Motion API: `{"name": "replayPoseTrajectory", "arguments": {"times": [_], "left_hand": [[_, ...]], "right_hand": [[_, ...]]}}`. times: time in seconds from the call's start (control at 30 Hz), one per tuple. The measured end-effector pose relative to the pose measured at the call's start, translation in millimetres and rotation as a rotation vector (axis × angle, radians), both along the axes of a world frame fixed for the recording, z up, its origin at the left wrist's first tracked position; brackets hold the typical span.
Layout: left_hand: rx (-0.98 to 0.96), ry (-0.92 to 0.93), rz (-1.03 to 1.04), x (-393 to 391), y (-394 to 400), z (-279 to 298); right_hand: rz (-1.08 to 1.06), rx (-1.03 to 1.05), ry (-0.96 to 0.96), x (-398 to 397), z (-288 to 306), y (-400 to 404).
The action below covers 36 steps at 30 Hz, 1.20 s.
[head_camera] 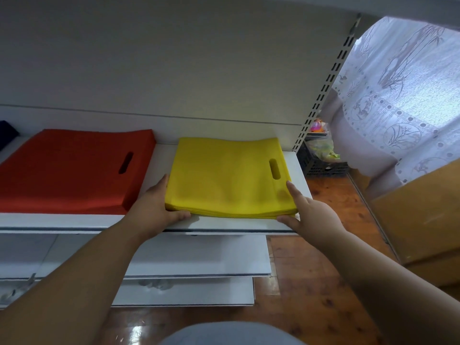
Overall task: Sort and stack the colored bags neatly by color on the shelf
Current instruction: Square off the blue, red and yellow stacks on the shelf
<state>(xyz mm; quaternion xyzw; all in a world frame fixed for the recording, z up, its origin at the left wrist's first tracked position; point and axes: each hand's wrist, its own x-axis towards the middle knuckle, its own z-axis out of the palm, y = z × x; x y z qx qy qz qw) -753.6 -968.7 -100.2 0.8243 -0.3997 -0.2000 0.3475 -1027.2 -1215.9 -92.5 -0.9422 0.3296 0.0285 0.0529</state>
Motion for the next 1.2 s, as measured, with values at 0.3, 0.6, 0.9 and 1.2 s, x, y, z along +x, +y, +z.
{"name": "replayPoseTrajectory", "arguments": {"times": [0.3,0.6,0.9,1.2], "left_hand": [[0.055,-0.030,0.077,-12,-8,9],[-0.278,0.670,0.443,-42,-14,7],[-0.585,1.126,0.559,-86,-41,22],[-0.548,1.253,0.838,-84,-74,34]], "right_hand": [[0.023,0.124,-0.022,1,0,-15],[-0.028,0.123,-0.157,-8,-9,-8],[-0.372,0.423,-0.409,-14,-6,18],[-0.854,0.929,-0.918,19,-14,75]]}}
